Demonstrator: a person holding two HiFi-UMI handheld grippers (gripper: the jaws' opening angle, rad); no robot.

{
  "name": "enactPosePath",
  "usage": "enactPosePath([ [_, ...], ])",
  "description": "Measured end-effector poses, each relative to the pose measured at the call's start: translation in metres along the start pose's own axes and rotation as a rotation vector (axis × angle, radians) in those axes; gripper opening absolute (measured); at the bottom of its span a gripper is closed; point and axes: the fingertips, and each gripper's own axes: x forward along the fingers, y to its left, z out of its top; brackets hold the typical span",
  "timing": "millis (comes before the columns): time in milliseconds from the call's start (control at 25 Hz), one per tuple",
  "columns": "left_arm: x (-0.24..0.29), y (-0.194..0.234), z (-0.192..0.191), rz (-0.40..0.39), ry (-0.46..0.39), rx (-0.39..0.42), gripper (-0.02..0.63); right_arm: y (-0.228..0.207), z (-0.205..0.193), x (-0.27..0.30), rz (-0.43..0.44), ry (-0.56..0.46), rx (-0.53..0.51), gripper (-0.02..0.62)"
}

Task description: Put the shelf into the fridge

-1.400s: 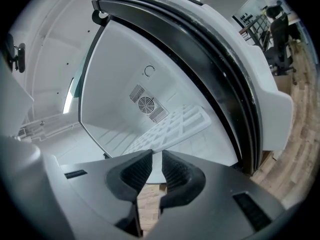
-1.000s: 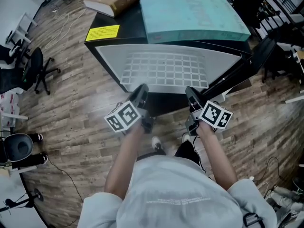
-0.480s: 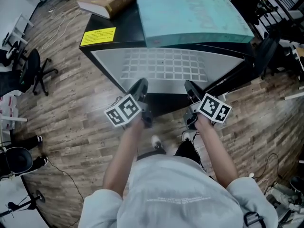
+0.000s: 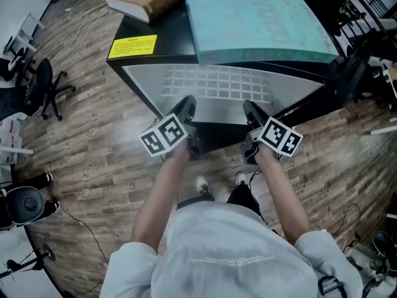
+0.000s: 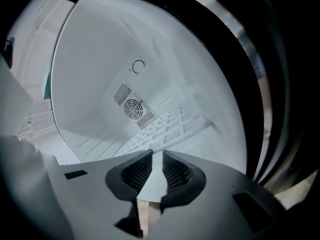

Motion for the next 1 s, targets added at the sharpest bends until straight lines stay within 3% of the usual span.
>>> enactPosePath([
  [320, 0.001, 0.001, 0.0, -0.015, -0.001, 0.02, 0.061, 0.0, 0.001, 0.001, 0.01, 0.017, -0.024, 0.071],
  [560, -0.006, -0.003, -0.003, 0.009, -0.016, 0.231, 0.061, 0.0, -0.002, -0.005, 0.047, 0.059, -0.12, 0.071],
  [760, -0.022, -0.023, -0.007, -0.028, -0.031, 0.471, 0.038, 0.021, 0.003, -0.03, 0.12, 0.043, -0.331, 0.043],
  [1000, -0.045, -0.066, -0.006, -0.134, -0.045, 0.658, 0.025, 0.047, 0.025, -0.072, 0.096, -0.041, -0.637, 0.02],
])
